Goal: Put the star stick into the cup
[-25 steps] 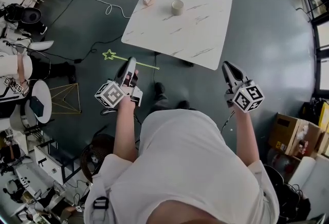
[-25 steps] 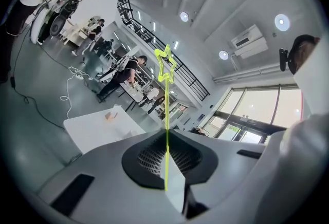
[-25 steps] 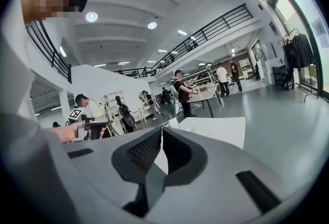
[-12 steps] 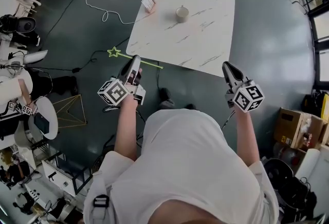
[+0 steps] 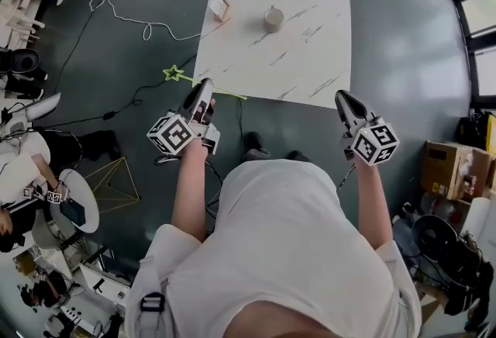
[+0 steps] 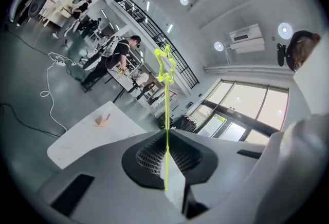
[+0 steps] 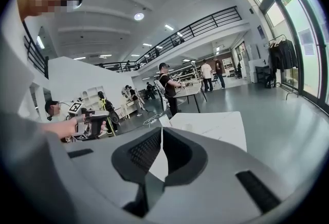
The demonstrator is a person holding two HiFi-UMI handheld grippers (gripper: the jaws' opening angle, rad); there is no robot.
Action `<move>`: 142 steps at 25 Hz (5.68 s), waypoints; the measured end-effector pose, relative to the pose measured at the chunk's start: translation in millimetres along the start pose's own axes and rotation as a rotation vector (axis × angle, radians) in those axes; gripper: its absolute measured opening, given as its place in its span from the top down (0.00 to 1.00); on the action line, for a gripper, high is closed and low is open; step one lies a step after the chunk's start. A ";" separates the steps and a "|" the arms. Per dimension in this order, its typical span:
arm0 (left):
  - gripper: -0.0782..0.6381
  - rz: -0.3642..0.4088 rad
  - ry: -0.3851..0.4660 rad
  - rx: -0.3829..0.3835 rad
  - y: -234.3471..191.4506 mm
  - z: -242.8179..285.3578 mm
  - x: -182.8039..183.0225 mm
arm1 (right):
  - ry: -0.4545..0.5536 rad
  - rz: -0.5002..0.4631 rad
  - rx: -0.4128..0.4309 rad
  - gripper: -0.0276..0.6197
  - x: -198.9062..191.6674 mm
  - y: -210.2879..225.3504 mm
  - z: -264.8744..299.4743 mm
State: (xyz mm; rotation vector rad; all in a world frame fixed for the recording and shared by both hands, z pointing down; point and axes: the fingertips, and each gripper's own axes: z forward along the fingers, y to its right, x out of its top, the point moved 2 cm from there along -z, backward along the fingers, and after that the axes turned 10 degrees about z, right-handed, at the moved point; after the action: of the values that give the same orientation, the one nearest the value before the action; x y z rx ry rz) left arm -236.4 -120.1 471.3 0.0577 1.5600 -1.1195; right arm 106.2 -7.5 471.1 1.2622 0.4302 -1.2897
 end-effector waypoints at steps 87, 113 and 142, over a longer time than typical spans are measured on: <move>0.68 0.127 -0.267 0.328 -171.4 405.0 -120.9 | -0.350 0.283 0.138 0.91 -38.1 237.2 220.2; 0.86 0.423 -0.307 0.085 -72.7 249.5 -40.3 | -0.266 0.060 0.059 0.91 -22.7 69.2 186.4; 0.87 0.484 -0.382 -0.290 -3.9 47.0 -27.4 | 0.147 0.008 -0.137 0.91 -3.5 -72.5 45.4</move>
State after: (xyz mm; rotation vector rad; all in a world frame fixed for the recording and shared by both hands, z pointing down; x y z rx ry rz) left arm -194.5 -139.4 500.6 0.0218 1.2564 -0.4839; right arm 24.7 -29.6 457.1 1.2459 0.6075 -1.1447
